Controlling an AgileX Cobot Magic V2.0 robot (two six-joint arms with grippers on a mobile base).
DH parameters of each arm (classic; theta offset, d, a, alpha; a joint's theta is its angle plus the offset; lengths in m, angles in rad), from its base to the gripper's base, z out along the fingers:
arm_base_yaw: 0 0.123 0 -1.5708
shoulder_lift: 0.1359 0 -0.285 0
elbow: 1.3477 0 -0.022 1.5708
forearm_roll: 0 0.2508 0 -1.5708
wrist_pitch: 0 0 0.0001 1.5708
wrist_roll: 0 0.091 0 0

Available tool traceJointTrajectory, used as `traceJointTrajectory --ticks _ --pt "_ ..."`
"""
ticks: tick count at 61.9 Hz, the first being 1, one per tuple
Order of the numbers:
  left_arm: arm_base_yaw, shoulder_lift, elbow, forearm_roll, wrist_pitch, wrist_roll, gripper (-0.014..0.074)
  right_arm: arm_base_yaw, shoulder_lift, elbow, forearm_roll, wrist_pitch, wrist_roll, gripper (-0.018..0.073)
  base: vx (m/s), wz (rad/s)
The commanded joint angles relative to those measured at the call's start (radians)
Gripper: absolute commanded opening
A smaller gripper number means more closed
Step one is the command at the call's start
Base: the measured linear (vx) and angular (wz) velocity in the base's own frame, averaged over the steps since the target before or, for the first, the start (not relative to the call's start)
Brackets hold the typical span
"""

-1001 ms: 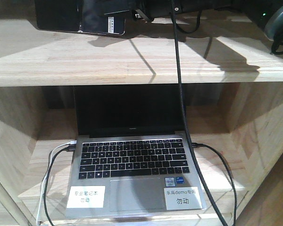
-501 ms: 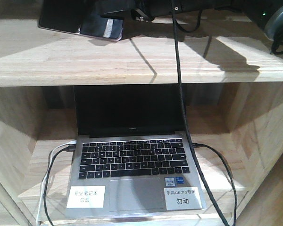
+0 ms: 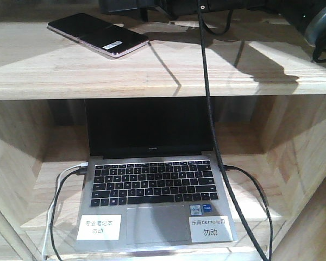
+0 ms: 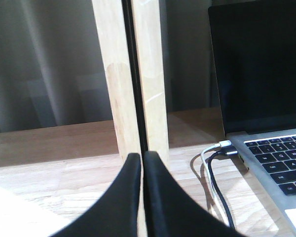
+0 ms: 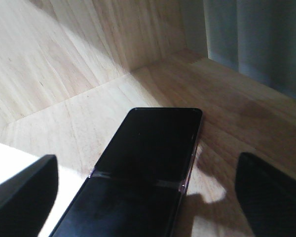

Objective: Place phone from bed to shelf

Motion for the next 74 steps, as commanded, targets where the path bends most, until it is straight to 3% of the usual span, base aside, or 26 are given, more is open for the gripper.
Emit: traceJointTrajectory --ticks 1,14,24,31,42,58,74 --pt "-0.002 -0.009 -0.026 -0.005 -0.074 -0.004 0.0001 0.001 -0.057 -0.031 0.056 -0.033 -0.009 0.0714 0.0 0.0" --pt "-0.002 -0.009 -0.026 -0.005 -0.074 -0.004 0.0001 0.001 -0.071 -0.031 0.053 -0.014 -0.009 0.0652 0.0 0.0" --pt "-0.002 -0.009 -0.026 -0.005 -0.074 -0.004 0.0001 0.0 -0.107 -0.031 0.038 -0.01 0.003 0.0523 0.0 0.0" --pt "-0.002 -0.009 -0.026 -0.005 -0.074 -0.004 0.0001 0.0 -0.139 -0.031 -0.025 -0.009 0.051 0.0354 0.0 0.0" --pt "-0.002 -0.009 -0.026 -0.005 -0.074 -0.004 0.0001 0.0 -0.192 -0.031 -0.133 -0.01 0.104 -0.0017 0.0 0.0" --pt "-0.002 -0.009 -0.026 -0.005 -0.074 -0.004 0.0001 0.0 -0.253 -0.025 -0.196 -0.016 0.141 -0.0004 0.0 0.0" --pt "-0.002 -0.009 -0.026 -0.005 -0.074 -0.004 0.0001 0.002 -0.323 -0.025 -0.431 -0.038 0.295 -0.0004 0.0 0.0"
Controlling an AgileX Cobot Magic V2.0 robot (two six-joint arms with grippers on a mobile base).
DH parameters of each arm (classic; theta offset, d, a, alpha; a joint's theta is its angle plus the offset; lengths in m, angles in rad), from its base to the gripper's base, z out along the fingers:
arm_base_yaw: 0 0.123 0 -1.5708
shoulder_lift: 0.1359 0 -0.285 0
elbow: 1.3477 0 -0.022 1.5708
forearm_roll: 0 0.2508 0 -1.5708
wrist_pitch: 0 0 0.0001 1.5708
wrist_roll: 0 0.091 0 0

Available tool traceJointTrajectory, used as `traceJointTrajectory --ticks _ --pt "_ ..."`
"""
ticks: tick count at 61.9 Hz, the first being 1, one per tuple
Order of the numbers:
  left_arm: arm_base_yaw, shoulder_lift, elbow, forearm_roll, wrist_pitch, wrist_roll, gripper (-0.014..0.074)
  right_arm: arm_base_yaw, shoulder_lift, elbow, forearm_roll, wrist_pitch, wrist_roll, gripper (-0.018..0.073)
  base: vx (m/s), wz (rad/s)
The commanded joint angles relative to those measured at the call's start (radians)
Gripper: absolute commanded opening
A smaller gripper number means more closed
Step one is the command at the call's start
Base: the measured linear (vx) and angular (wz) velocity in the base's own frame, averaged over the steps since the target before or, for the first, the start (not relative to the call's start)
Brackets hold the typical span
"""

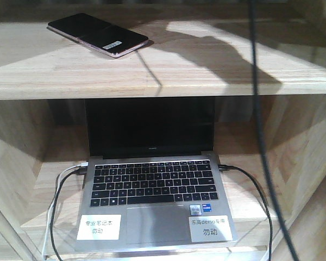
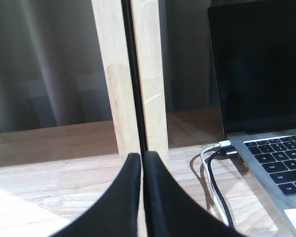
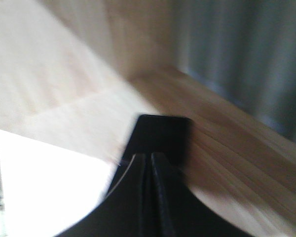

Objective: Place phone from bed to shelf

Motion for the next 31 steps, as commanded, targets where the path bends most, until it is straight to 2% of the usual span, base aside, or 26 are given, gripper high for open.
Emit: traceJointTrajectory --ticks 1,9,20,25,31 --pt "-0.002 -0.009 -0.026 -0.005 -0.074 -0.004 0.0001 0.002 -0.074 -0.024 -0.078 -0.068 0.064 -0.0004 0.0 0.0" --pt "-0.002 -0.009 -0.026 -0.005 -0.074 -0.004 0.0001 0.002 -0.103 -0.024 -0.173 -0.086 0.116 -0.0004 0.0 0.0" --pt "-0.002 -0.009 -0.026 -0.005 -0.074 -0.004 0.0001 0.003 -0.127 -0.021 -0.192 -0.122 0.126 -0.0004 0.0 0.0" --pt "-0.002 -0.009 -0.026 -0.005 -0.074 -0.004 0.0001 0.025 -0.153 0.039 -0.223 -0.197 0.126 -0.0004 0.0 0.0" --pt "-0.002 -0.009 -0.026 -0.005 -0.074 -0.004 0.0001 0.062 -0.214 0.21 -0.279 -0.353 0.126 -0.0004 0.0 0.0"
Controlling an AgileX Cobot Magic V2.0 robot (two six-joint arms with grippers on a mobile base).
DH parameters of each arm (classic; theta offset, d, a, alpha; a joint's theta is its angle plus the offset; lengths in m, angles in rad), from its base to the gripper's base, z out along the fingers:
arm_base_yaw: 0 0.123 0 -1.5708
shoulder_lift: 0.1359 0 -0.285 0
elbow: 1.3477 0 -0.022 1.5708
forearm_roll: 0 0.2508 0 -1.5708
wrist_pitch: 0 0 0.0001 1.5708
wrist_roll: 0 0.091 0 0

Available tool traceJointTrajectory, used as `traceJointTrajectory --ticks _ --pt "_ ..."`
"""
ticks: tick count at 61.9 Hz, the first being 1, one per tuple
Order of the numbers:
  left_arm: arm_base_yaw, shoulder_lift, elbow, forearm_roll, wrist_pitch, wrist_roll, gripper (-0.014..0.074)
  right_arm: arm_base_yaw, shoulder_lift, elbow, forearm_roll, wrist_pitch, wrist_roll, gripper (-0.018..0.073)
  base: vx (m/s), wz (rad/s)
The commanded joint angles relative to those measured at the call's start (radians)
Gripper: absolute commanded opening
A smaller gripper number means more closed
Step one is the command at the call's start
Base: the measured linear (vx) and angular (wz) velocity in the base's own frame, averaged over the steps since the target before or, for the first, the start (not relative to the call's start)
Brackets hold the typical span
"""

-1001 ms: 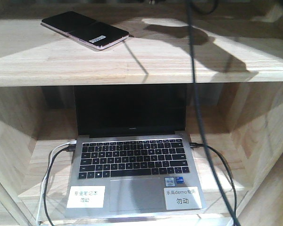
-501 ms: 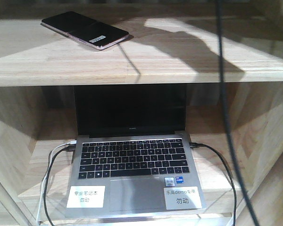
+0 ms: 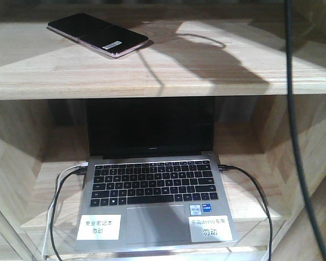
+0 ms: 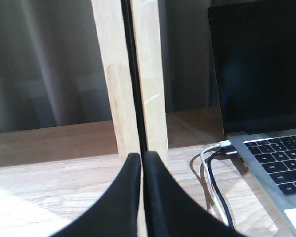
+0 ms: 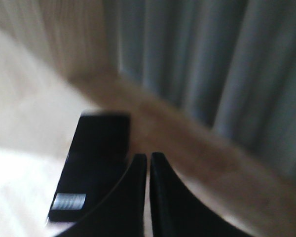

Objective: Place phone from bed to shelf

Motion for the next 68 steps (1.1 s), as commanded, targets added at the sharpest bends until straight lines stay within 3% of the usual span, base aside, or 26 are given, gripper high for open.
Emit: traceJointTrajectory --ticks 1,13,22,68 --pt "-0.002 -0.009 -0.026 -0.005 -0.074 -0.004 0.0001 0.039 -0.103 0.139 -0.038 -0.219 -0.001 -0.0004 0.0 0.0" --pt "-0.002 -0.009 -0.026 -0.005 -0.074 -0.004 0.0001 0.122 -0.28 0.534 -0.04 -0.522 -0.006 -0.0004 0.0 0.0" --pt "-0.002 -0.009 -0.026 -0.005 -0.074 -0.004 0.0001 0.161 -0.42 0.735 -0.038 -0.646 -0.006 -0.0004 0.0 0.0" --pt "-0.002 -0.009 -0.026 -0.005 -0.074 -0.004 0.0001 0.168 -1.194 1.417 -0.029 -0.715 0.033 -0.0004 0.0 0.0"
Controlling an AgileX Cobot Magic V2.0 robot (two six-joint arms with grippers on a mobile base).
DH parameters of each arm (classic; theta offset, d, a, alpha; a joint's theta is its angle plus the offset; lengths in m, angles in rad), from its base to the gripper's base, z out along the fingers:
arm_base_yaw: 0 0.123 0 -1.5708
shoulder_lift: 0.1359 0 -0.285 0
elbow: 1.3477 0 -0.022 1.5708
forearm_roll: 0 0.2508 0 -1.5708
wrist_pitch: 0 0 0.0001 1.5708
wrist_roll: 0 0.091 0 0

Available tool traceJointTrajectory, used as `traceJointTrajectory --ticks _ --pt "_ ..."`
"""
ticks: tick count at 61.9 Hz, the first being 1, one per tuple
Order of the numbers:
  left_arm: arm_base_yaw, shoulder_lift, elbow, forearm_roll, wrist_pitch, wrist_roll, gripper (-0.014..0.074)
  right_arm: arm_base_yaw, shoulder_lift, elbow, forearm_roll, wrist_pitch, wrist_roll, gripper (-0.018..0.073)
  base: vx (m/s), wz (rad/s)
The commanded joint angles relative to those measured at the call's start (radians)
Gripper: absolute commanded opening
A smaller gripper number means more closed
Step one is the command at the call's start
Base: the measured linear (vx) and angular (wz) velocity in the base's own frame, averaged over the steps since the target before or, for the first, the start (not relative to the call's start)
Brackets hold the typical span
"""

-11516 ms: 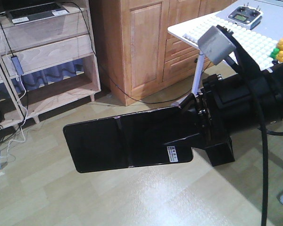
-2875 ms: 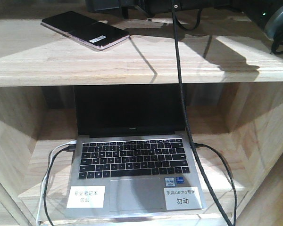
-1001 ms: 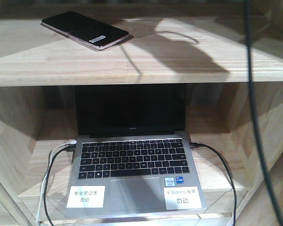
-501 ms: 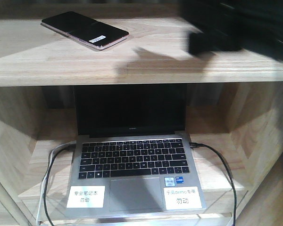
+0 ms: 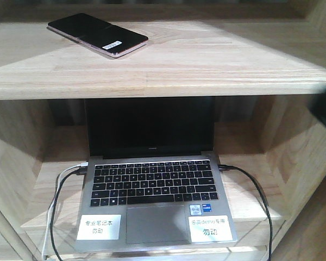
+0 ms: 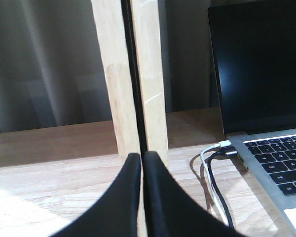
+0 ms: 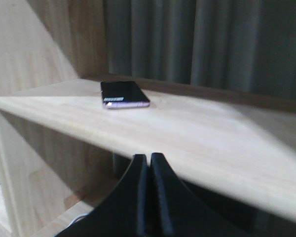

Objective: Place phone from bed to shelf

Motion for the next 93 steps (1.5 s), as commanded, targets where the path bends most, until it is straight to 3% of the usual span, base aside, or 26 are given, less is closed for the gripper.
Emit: traceJointTrajectory --ticks 1,27,74,84,93 --pt "-0.002 -0.009 -0.026 -0.005 -0.074 -0.004 0.0001 0.003 -0.094 0.048 0.01 -0.069 0.004 -0.0004 0.0 0.0" --pt "-0.002 -0.009 -0.026 -0.005 -0.074 -0.004 0.0001 0.003 -0.437 0.235 0.006 -0.042 0.004 -0.0004 0.0 0.0" --pt "-0.002 -0.009 -0.026 -0.005 -0.074 -0.004 0.0001 -0.001 -0.457 0.235 0.006 -0.022 0.003 -0.0004 0.0 0.0" --pt "-0.002 -0.009 -0.026 -0.005 -0.074 -0.004 0.0001 -0.054 -0.457 0.235 -0.039 -0.023 0.037 -0.0004 0.0 0.0" --pt "-0.002 -0.009 -0.026 -0.005 -0.074 -0.004 0.0001 -0.149 -0.457 0.235 -0.172 0.02 0.183 -0.0004 0.0 0.0"
